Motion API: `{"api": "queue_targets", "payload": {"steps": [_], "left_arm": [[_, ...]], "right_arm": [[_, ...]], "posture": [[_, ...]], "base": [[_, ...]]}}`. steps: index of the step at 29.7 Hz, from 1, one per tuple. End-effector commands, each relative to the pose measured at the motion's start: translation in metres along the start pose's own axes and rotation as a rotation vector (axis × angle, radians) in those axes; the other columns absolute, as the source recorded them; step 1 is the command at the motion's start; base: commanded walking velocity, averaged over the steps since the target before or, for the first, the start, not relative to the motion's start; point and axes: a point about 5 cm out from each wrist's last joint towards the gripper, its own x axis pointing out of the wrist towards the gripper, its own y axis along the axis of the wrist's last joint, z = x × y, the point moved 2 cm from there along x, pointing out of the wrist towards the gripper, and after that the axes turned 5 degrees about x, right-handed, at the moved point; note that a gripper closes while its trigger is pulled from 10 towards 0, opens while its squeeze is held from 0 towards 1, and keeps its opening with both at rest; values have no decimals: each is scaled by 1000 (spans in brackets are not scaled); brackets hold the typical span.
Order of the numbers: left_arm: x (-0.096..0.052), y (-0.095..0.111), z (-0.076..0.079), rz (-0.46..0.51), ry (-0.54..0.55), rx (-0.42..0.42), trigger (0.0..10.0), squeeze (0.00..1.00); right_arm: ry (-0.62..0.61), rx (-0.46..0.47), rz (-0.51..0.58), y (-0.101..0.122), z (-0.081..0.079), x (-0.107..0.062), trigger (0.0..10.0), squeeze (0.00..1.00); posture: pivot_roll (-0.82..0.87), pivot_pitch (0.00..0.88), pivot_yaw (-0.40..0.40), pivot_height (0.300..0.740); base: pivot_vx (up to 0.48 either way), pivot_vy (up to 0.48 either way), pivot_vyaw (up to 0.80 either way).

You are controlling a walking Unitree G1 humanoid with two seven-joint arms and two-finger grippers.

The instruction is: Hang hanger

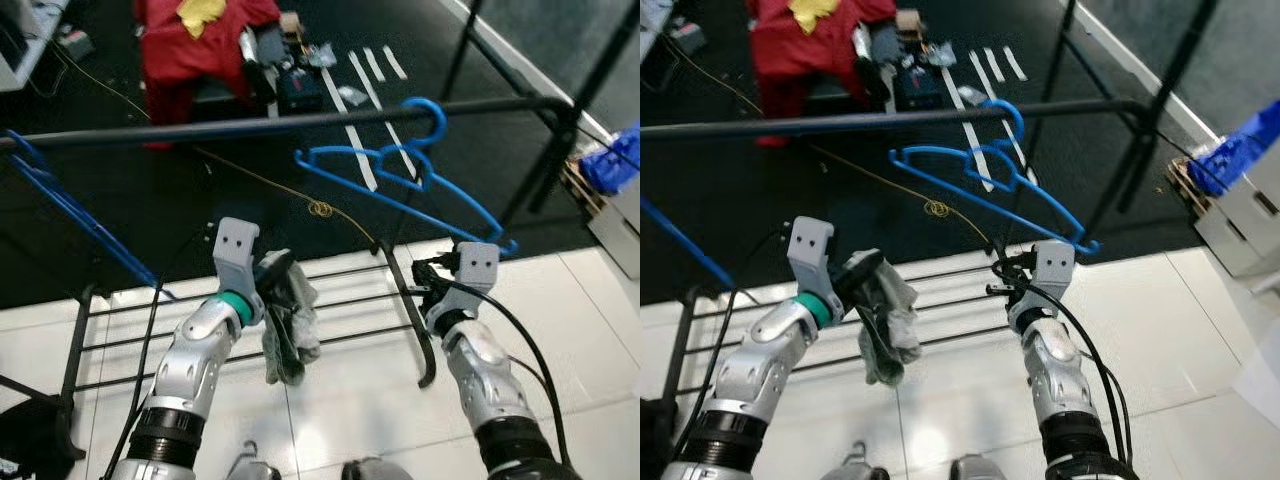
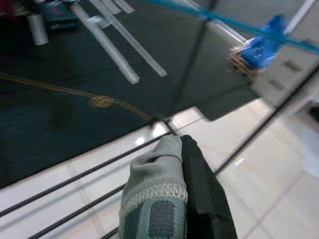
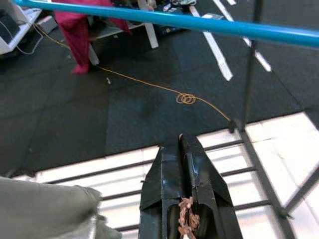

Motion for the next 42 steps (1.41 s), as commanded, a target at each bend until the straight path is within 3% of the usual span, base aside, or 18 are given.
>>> {"api": "queue_targets", "payload": {"steps": [1, 17, 21, 23, 24, 26, 28, 29, 30, 31, 34, 37, 42], "left_arm": [[-1, -4, 2, -13, -4, -15, 10000, 0], [-3, -6, 0, -24, -7, 7, 10000, 0], [-7, -8, -5, -33, -1, 20, 10000, 0], [-7, -8, -5, -33, -1, 20, 10000, 0], [-9, -9, -6, -38, 1, 26, 10000, 0], [-9, -9, -6, -38, 1, 26, 10000, 0], [-13, -13, -6, -50, -15, 46, 10000, 0], [-13, -13, -6, -50, -15, 46, 10000, 0], [-15, -13, -6, -51, -24, 50, 10000, 0], [-15, -13, -6, -51, -24, 50, 10000, 0], [-17, -11, -7, -51, -44, 46, 10000, 0], [-17, -11, -7, -54, -50, 43, 10000, 0], [-16, -11, -4, -58, -69, 40, 10000, 0]], "right_arm": [[-12, 3, -26, -7, 3, -3, 10000, 0], [37, -7, 10, -7, -5, -11, 10000, 0], [159, -127, -7, -18, -22, -32, 10000, 0], [159, -127, -7, -18, -22, -32, 10000, 0], [199, -221, 25, -16, -28, -43, 10000, 0], [199, -221, 25, -16, -28, -43, 10000, 0], [214, -316, 229, 16, -34, -63, 10000, 0], [214, -316, 229, 16, -34, -63, 10000, 0], [202, -303, 315, 33, -35, -71, 10000, 0], [202, -303, 315, 33, -35, -71, 10000, 0], [161, -209, 449, 69, -32, -82, 10000, 0], [158, -198, 469, 76, -32, -85, 10000, 0], [185, -254, 540, 105, -42, -102, 10000, 0]], "posture": [[-44, 91, 48, 740], [-45, 102, 52, 740], [-53, 100, 50, 740], [-53, 100, 50, 740], [-54, 99, 49, 740], [-54, 99, 49, 740], [-67, 94, 59, 740], [-67, 94, 59, 740], [-68, 92, 62, 740], [-68, 92, 62, 740], [-68, 86, 67, 740], [-68, 86, 67, 740], [-80, 82, 75, 740]], "base": [[285, 0, 0], [69, 0, 0], [0, 0, 0], [0, 0, 0], [0, 0, 0], [0, 0, 0], [0, 0, 0], [0, 0, 0], [0, 0, 0], [0, 0, 0], [0, 0, 0], [0, 0, 0], [0, 0, 0]]}}
